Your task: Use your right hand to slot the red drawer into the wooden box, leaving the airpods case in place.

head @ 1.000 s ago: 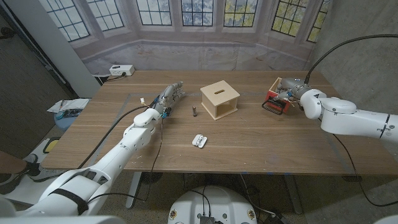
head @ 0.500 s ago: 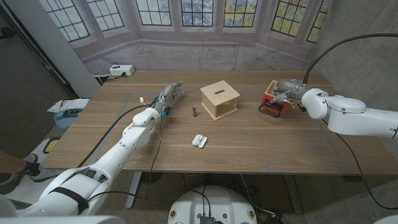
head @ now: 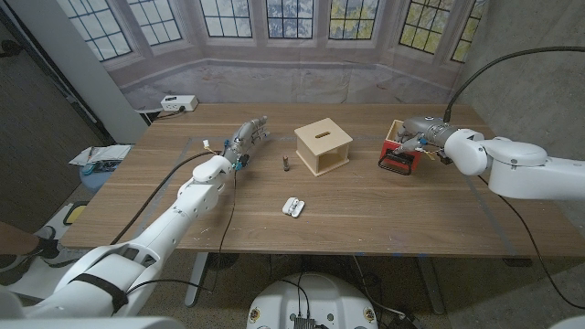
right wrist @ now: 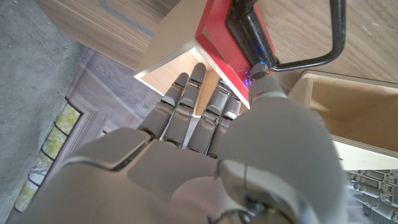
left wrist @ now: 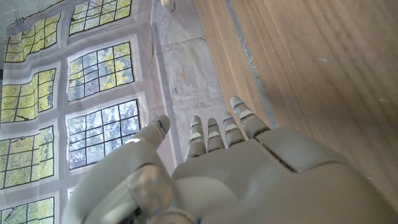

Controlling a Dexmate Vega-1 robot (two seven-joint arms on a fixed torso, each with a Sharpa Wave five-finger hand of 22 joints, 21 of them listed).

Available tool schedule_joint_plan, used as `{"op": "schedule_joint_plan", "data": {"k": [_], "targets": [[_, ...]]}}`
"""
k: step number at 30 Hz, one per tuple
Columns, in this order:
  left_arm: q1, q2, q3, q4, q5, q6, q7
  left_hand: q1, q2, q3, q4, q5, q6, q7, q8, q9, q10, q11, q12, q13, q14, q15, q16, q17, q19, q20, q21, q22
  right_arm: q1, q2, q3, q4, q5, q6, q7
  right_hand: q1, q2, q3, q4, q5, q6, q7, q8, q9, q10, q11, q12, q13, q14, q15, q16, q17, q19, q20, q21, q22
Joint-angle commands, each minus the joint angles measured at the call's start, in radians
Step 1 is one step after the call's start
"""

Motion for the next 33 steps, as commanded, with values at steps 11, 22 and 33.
{"op": "schedule_joint_plan", "data": {"k": [11,22,33], "targets": [[-0.042,0.014,0.007,0.002,-0.016,0.034,-0.07,0.011,-0.003,-0.003,0.004,0.006,0.007,-0.007,0.002,0.004,0.017,0.0,0.004,0.003,0.01,0.002,0.007,0.005,0.003,0.003,-0.003,0.005,0.06,-0.055,-0.042,-0.048,-0.074,0.095,0.114,0.008,0.01,-0.008,-0.003,0.007,0.06,-0.048,0.004,0.003,0.032,-0.022,-0.002,0.002,0.004,-0.155,-0.002,0.003,0.006,-0.072,0.0,0.004],[-0.079,-0.011,0.012,0.056,-0.043,0.05,-0.145,0.008,-0.008,-0.002,0.006,0.006,0.011,-0.006,0.004,0.004,0.032,0.0,0.009,0.003,0.019,-0.001,0.009,0.004,0.006,0.005,-0.002,0.005,0.075,-0.101,-0.053,-0.098,-0.099,0.135,0.136,0.01,0.011,-0.011,-0.002,0.007,0.061,-0.051,0.002,0.003,0.035,-0.022,-0.004,0.002,0.005,-0.155,-0.004,0.003,0.008,-0.073,-0.001,0.004],[-0.126,-0.036,0.017,0.127,-0.053,0.057,-0.224,0.003,-0.012,-0.002,0.009,0.005,0.012,-0.006,0.004,0.004,0.036,0.0,0.009,0.003,0.022,-0.001,0.008,0.003,0.006,0.006,-0.002,0.005,0.067,-0.132,-0.041,-0.139,-0.133,0.201,0.195,0.012,0.013,-0.014,-0.002,0.007,0.064,-0.05,0.001,0.003,0.036,-0.022,-0.006,0.001,0.008,-0.155,-0.005,0.004,0.01,-0.073,0.0,0.004]]}}
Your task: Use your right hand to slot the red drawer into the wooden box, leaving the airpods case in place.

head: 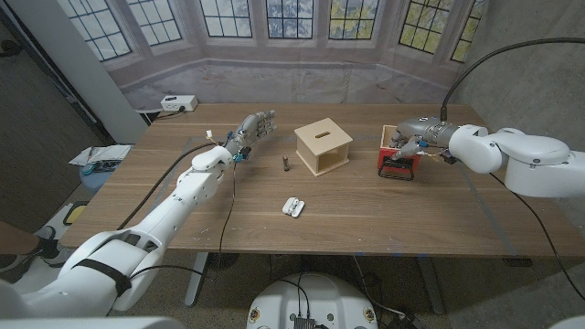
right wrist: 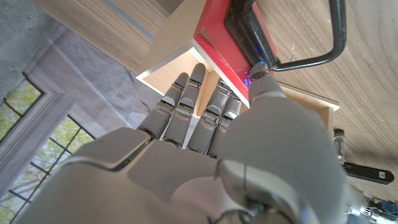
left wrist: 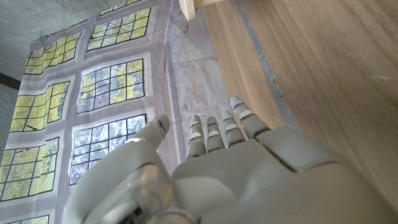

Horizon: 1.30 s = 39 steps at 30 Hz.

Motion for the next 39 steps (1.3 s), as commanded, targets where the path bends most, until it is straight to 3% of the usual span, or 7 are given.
{"op": "schedule_joint_plan", "data": {"k": [1,5,14,25,34,39], "targets": [[-0.047,-0.027,0.003,0.07,-0.019,0.013,-0.09,-0.001,-0.008,0.001,0.006,0.005,0.007,0.0,0.004,0.003,0.01,0.0,0.005,0.003,0.011,-0.001,0.007,0.003,0.006,0.006,-0.002,0.005,-0.032,-0.04,0.045,-0.05,-0.037,0.062,0.072,0.003,0.006,-0.004,-0.001,0.004,0.057,-0.05,0.006,0.003,0.037,-0.022,0.005,0.001,0.008,-0.155,-0.002,0.003,0.007,-0.069,-0.001,0.004],[-0.074,-0.031,0.012,0.107,-0.013,0.016,-0.137,-0.005,-0.01,-0.001,0.009,0.004,0.0,-0.002,0.001,0.003,0.008,-0.002,0.003,0.003,0.009,0.0,0.006,0.003,0.005,0.006,-0.003,0.006,-0.217,-0.04,0.253,-0.048,-0.029,0.079,0.099,0.003,0.008,-0.005,0.0,0.004,0.056,-0.05,0.005,0.003,0.037,-0.022,0.004,0.001,0.01,-0.155,-0.002,0.004,0.008,-0.071,-0.001,0.004],[-0.108,-0.041,0.017,0.158,-0.009,0.034,-0.206,-0.008,-0.01,0.0,0.012,0.004,-0.007,-0.003,-0.001,0.003,0.007,-0.005,0.002,0.003,0.01,0.0,0.005,0.003,0.003,0.007,-0.003,0.006,-0.409,-0.04,0.463,-0.039,-0.04,0.147,0.109,0.007,0.01,-0.006,-0.002,0.004,0.061,-0.053,0.006,0.003,0.038,-0.022,0.001,-0.001,0.011,-0.157,-0.003,0.003,0.01,-0.073,0.0,0.004],[-0.152,-0.068,0.01,0.244,-0.009,0.044,-0.274,-0.012,-0.011,0.0,0.014,0.004,-0.005,-0.003,0.0,0.003,0.009,-0.001,0.002,0.002,0.01,-0.001,0.004,0.002,0.003,0.007,-0.003,0.006,-0.511,-0.04,0.583,-0.033,-0.056,0.235,0.119,0.011,0.011,-0.008,-0.003,0.004,0.063,-0.053,0.004,0.003,0.042,-0.022,-0.001,-0.002,0.016,-0.157,-0.005,0.003,0.013,-0.074,0.0,0.004],[-0.177,-0.08,0.011,0.278,0.009,0.045,-0.301,-0.013,-0.011,0.002,0.013,0.004,-0.007,-0.002,0.0,0.003,0.01,-0.004,0.002,0.002,0.011,0.001,0.003,0.001,0.003,0.007,-0.003,0.006,-0.653,-0.04,0.73,-0.02,-0.069,0.292,0.097,0.014,0.011,-0.01,-0.004,0.004,0.065,-0.053,0.004,0.003,0.045,-0.022,-0.002,-0.002,0.018,-0.156,-0.007,0.003,0.014,-0.075,-0.001,0.004],[-0.192,-0.084,0.015,0.296,0.02,0.05,-0.322,-0.016,-0.012,0.001,0.015,0.004,-0.007,-0.002,0.0,0.003,0.009,-0.003,0.001,0.002,0.011,0.001,0.003,0.002,0.003,0.007,-0.003,0.006,-0.651,-0.04,0.724,-0.02,-0.087,0.32,0.083,0.015,0.012,-0.01,-0.003,0.004,0.068,-0.053,0.004,0.003,0.048,-0.022,-0.002,-0.001,0.02,-0.157,-0.007,0.003,0.014,-0.075,-0.001,0.004]]}}
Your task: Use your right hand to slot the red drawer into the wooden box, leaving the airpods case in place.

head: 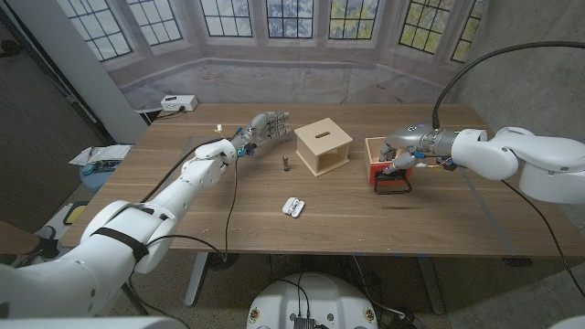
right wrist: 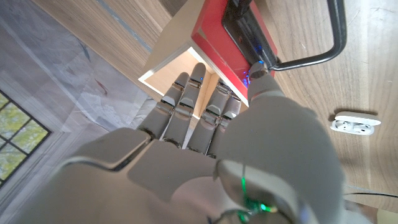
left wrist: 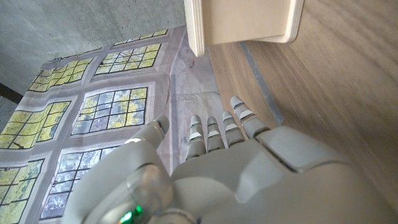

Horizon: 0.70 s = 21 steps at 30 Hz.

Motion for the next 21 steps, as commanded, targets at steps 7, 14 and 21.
{"op": "schedule_joint_plan", "data": {"k": [7,14,21], "targets": [[-0.031,-0.002,0.0,0.025,0.025,0.028,-0.053,-0.009,-0.006,0.005,0.006,0.003,-0.004,0.002,0.0,0.003,0.01,-0.003,0.001,0.002,0.012,0.001,0.003,0.003,0.003,0.007,-0.003,0.006,-0.028,-0.001,0.024,0.006,-0.051,0.11,-0.051,0.007,0.014,-0.002,-0.002,0.004,0.069,-0.055,0.001,0.003,0.043,-0.027,0.002,0.004,0.013,-0.158,-0.004,0.003,0.011,-0.079,-0.001,0.004],[-0.026,0.005,-0.003,0.006,0.017,0.05,-0.066,-0.013,-0.007,0.004,0.008,0.003,-0.005,0.003,0.0,0.003,0.011,-0.002,0.001,0.002,0.012,0.002,0.002,0.003,0.003,0.007,-0.003,0.006,-0.002,-0.001,-0.006,0.014,-0.061,0.161,-0.089,0.009,0.013,-0.004,-0.002,0.005,0.07,-0.055,0.0,0.003,0.045,-0.027,0.001,0.005,0.015,-0.158,-0.006,0.002,0.012,-0.079,-0.002,0.004],[-0.015,0.016,0.003,-0.028,0.017,0.081,-0.07,-0.018,-0.007,0.003,0.012,0.002,-0.007,0.002,0.0,0.003,0.012,0.003,0.001,0.002,0.014,0.002,0.003,0.004,0.004,0.007,-0.003,0.005,0.09,0.001,-0.1,0.025,-0.084,0.225,-0.109,0.012,0.014,-0.004,-0.003,0.005,0.074,-0.054,0.0,0.003,0.047,-0.027,0.001,0.006,0.018,-0.158,-0.006,0.002,0.014,-0.081,-0.002,0.004]]}}
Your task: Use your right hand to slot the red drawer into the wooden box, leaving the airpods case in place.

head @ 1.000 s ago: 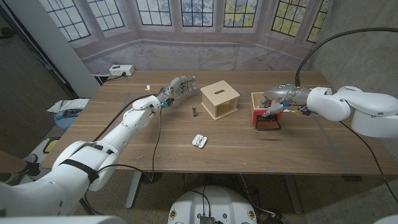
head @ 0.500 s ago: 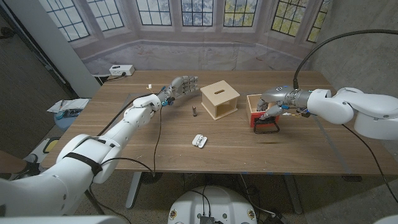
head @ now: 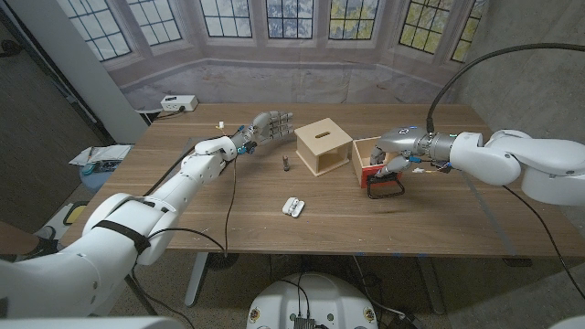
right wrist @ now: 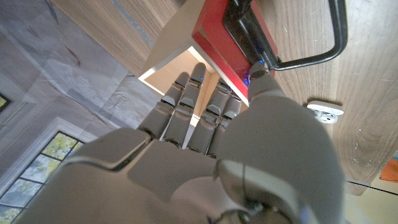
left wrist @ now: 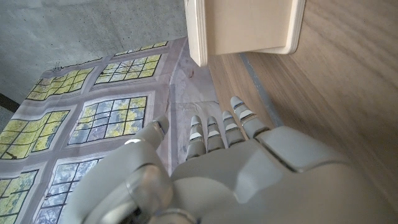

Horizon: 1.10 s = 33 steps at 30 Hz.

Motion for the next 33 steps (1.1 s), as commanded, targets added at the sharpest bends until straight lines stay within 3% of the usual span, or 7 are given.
{"op": "schedule_joint_plan", "data": {"k": [1,7,14,22,33], "targets": [[0.01,0.014,0.005,-0.041,-0.002,0.044,-0.017,-0.012,-0.001,0.002,0.005,0.002,-0.004,-0.001,0.0,0.003,0.012,0.003,0.001,0.002,0.01,-0.001,0.003,0.002,0.004,0.007,-0.003,0.005,0.128,0.002,-0.135,0.015,-0.036,0.101,-0.044,0.013,0.012,-0.002,0.0,0.006,0.063,-0.055,0.006,0.002,0.038,-0.03,0.002,0.005,0.013,-0.157,-0.003,0.002,0.008,-0.075,-0.002,0.004],[0.0,0.013,0.011,-0.032,-0.001,0.052,-0.032,-0.014,-0.001,0.003,0.006,0.002,-0.004,0.0,0.0,0.002,0.015,0.007,0.002,0.002,0.012,-0.002,0.003,0.001,0.004,0.008,-0.003,0.005,0.269,0.008,-0.282,0.036,-0.049,0.161,-0.069,0.016,0.013,-0.002,0.0,0.007,0.063,-0.058,0.005,0.002,0.04,-0.03,0.002,0.007,0.016,-0.157,-0.003,0.002,0.009,-0.076,-0.002,0.004],[-0.016,0.004,0.019,-0.01,0.004,0.053,-0.053,-0.016,-0.001,0.003,0.006,0.002,-0.005,0.0,0.0,0.002,0.016,0.007,0.001,0.002,0.013,-0.001,0.003,0.001,0.005,0.009,-0.003,0.005,0.386,0.024,-0.406,0.069,-0.057,0.217,-0.079,0.018,0.014,-0.003,0.0,0.007,0.065,-0.057,0.004,0.002,0.042,-0.03,0.001,0.007,0.021,-0.156,-0.004,0.002,0.01,-0.077,-0.002,0.004],[-0.03,-0.008,0.03,0.007,0.013,0.053,-0.072,-0.019,-0.002,0.003,0.008,0.002,-0.005,0.001,0.0,0.002,0.016,0.007,0.001,0.002,0.014,0.0,0.003,0.001,0.005,0.008,-0.003,0.005,0.474,0.037,-0.503,0.1,-0.057,0.268,-0.082,0.02,0.013,-0.005,0.0,0.006,0.065,-0.056,0.003,0.002,0.044,-0.03,0.0,0.009,0.023,-0.157,-0.005,0.002,0.011,-0.077,-0.002,0.004],[-0.031,-0.014,0.037,0.0,0.021,0.056,-0.089,-0.022,-0.002,0.005,0.009,0.002,-0.006,0.002,0.0,0.002,0.017,0.006,0.001,0.002,0.015,-0.001,0.002,0.0,0.006,0.009,-0.003,0.005,0.555,0.05,-0.585,0.14,-0.019,0.334,-0.054,0.02,0.013,-0.008,0.002,0.006,0.062,-0.057,0.0,0.002,0.041,-0.029,-0.003,0.009,0.026,-0.156,-0.006,0.003,0.011,-0.077,-0.003,0.004]]}}
